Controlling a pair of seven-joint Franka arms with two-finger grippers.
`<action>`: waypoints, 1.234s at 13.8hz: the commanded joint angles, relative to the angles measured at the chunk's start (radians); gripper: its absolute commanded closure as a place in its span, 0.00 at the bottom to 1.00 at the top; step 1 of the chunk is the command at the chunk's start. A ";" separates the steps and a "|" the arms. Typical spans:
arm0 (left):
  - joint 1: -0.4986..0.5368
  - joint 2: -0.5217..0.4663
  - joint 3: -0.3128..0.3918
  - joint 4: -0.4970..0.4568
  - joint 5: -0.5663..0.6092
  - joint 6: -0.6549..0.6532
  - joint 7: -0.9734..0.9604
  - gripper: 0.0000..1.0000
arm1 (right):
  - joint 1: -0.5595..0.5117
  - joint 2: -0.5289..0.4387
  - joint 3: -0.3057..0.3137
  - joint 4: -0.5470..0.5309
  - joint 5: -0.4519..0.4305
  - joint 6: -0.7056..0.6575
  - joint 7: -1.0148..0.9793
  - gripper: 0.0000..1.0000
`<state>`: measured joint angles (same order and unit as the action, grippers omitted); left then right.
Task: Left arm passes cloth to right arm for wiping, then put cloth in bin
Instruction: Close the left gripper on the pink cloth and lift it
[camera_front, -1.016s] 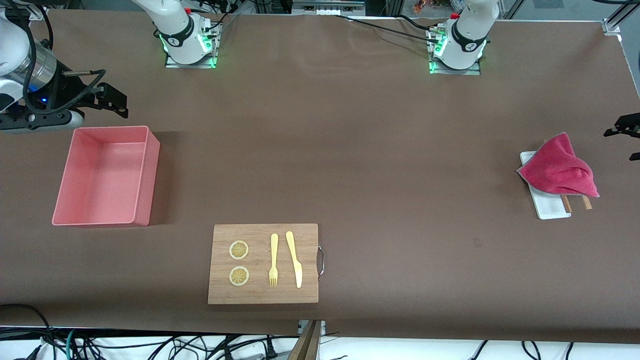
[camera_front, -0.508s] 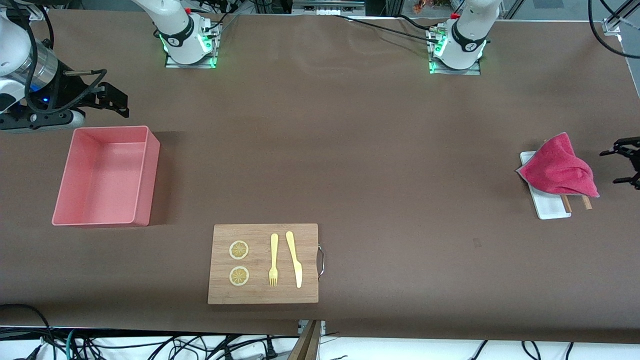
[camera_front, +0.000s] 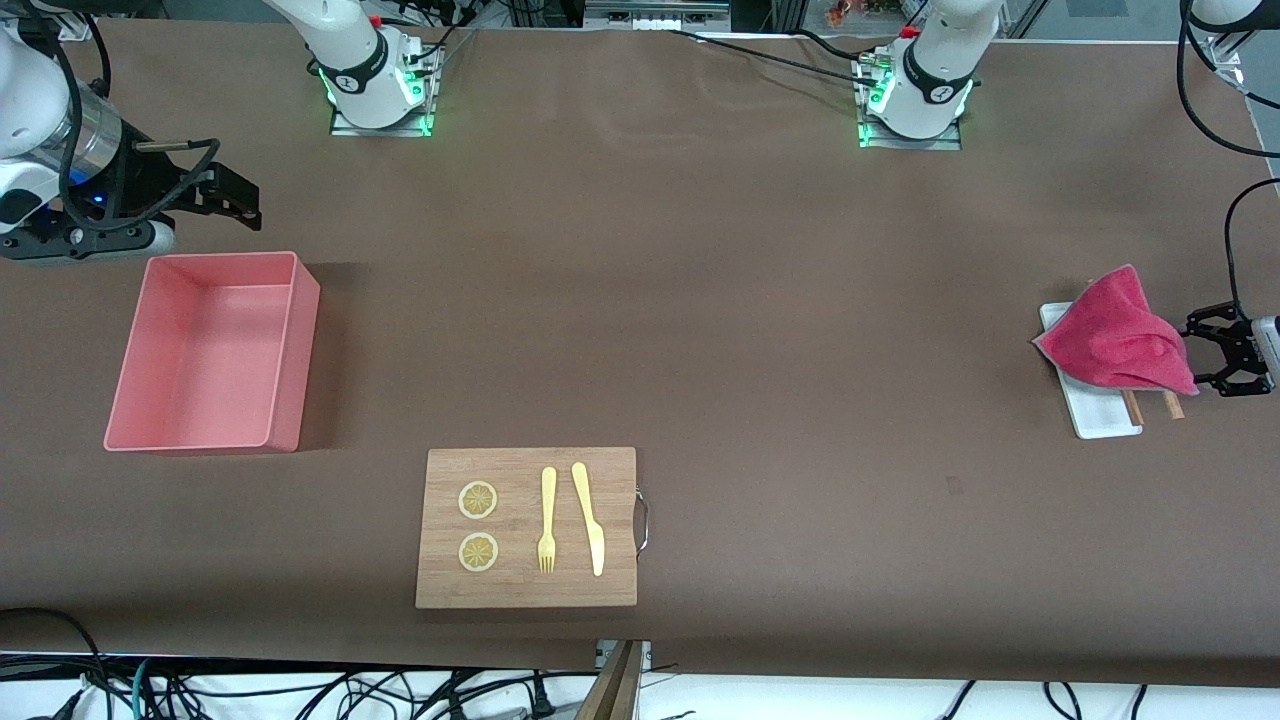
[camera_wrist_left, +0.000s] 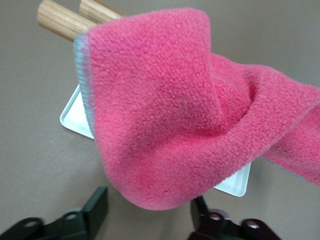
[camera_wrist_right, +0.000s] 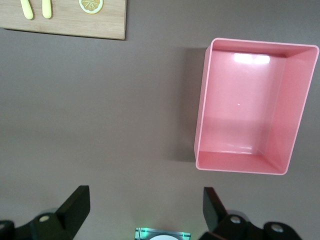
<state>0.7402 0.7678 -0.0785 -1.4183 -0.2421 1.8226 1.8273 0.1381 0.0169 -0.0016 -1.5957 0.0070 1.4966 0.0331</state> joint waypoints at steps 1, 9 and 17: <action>0.013 0.004 -0.009 0.025 -0.023 -0.022 0.044 0.98 | 0.003 -0.037 0.000 -0.004 0.002 -0.035 -0.004 0.00; -0.002 -0.138 -0.017 0.030 0.013 -0.158 -0.006 1.00 | 0.003 -0.080 0.000 -0.010 0.004 -0.079 -0.013 0.00; -0.355 -0.374 -0.033 0.030 0.173 -0.413 -0.660 1.00 | 0.002 -0.074 0.002 -0.110 0.056 0.034 -0.206 0.00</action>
<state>0.4673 0.3989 -0.1215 -1.3609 -0.0853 1.4275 1.3110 0.1390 -0.0442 0.0001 -1.6630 0.0267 1.4873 -0.0967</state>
